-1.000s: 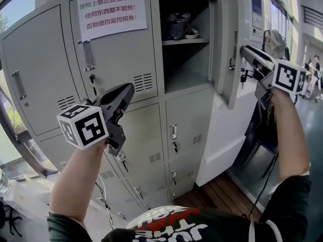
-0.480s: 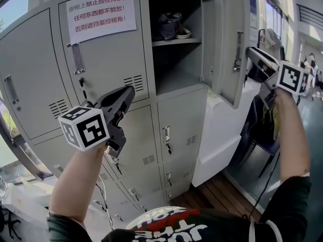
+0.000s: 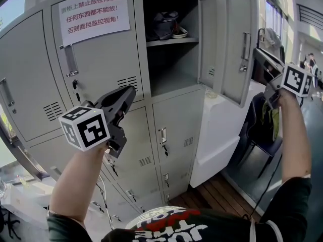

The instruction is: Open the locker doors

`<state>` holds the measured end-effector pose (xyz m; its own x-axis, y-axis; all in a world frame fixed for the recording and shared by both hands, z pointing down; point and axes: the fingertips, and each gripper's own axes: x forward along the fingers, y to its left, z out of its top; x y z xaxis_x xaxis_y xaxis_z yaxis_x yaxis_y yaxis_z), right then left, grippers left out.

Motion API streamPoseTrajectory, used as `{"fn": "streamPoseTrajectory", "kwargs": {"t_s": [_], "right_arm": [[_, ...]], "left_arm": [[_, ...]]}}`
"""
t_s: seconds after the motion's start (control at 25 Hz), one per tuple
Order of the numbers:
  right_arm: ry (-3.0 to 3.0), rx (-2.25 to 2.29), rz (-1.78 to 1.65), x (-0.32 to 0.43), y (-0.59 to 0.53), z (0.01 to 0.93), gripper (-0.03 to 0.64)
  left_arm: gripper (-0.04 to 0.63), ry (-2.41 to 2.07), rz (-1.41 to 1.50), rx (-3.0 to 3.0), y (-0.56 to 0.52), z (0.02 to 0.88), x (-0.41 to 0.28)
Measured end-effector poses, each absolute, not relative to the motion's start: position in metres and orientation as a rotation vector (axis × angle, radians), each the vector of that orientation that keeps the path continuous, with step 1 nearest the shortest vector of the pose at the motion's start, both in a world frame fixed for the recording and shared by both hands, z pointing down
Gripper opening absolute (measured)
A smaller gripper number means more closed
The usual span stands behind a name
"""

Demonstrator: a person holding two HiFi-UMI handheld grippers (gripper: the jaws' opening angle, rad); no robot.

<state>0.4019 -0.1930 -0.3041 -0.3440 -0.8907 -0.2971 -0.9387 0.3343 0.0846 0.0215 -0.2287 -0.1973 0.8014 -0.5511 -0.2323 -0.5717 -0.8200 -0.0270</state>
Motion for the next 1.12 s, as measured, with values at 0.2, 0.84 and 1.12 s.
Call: {"fn": "streamPoseTrajectory", "kwargs": {"t_s": [0.2, 0.84, 1.12], "right_arm": [[2.342, -1.732, 0.354, 0.430, -0.199, -0.304, 0.081], [2.297, -1.777, 0.333, 0.496, -0.232, -0.302, 0.064], [2.321, -1.751, 0.344, 0.510, -0.242, -0.302, 0.063]], "left_arm": [[-0.002, 0.897, 0.328, -2.891, -0.231, -0.198, 0.033], [-0.002, 0.926, 0.319, -2.887, -0.240, -0.194, 0.075], [-0.002, 0.947, 0.309, -2.887, -0.245, -0.190, 0.098]]}}
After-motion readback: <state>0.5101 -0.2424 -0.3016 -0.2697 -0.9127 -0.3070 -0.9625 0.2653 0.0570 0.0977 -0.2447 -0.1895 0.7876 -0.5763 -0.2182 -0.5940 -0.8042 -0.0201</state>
